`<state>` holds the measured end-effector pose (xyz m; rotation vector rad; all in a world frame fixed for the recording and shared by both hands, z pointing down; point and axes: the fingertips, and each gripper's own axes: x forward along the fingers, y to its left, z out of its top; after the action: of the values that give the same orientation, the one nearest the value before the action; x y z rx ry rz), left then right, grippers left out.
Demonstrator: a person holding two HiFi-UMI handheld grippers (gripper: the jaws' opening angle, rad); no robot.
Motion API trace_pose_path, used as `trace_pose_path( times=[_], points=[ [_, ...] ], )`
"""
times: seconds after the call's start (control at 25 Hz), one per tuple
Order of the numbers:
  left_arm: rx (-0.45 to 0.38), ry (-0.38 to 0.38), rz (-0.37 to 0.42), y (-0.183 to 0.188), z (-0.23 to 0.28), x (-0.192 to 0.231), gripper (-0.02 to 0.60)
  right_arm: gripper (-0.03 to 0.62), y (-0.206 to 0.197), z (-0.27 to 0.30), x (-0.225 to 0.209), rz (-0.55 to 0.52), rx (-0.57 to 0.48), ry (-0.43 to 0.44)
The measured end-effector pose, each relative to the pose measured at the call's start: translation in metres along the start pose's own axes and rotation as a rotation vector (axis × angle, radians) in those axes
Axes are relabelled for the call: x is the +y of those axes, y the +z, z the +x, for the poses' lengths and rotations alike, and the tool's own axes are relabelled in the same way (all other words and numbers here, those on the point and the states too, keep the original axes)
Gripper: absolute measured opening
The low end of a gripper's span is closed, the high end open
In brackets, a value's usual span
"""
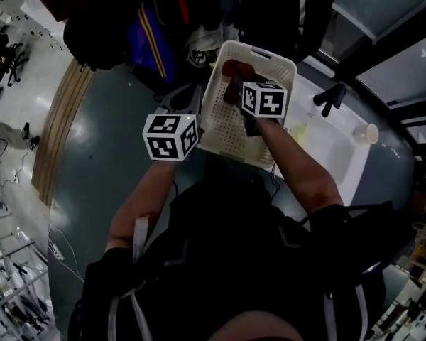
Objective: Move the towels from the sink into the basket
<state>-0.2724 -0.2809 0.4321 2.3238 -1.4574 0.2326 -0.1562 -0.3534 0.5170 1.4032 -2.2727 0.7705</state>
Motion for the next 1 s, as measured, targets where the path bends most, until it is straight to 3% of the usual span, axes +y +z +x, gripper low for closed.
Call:
trace_pose_path(
  times=[0.36,0.52,1.0],
  points=[
    [0.049,-0.014,-0.033,-0.02,0.013,0.02,0.002,0.112,-0.04,0.063,-0.028,0.057,0.105,-0.113],
    [0.075,-0.034,-0.042,-0.025,0.02,0.025,0.002,0.114,-0.051,0.082,-0.033,0.027,0.133,-0.146],
    [0.114,-0.089,-0.05,-0.034,0.039,0.029,0.002,0.118,-0.071,0.109,-0.044,0.034,0.182,-0.176]
  ],
)
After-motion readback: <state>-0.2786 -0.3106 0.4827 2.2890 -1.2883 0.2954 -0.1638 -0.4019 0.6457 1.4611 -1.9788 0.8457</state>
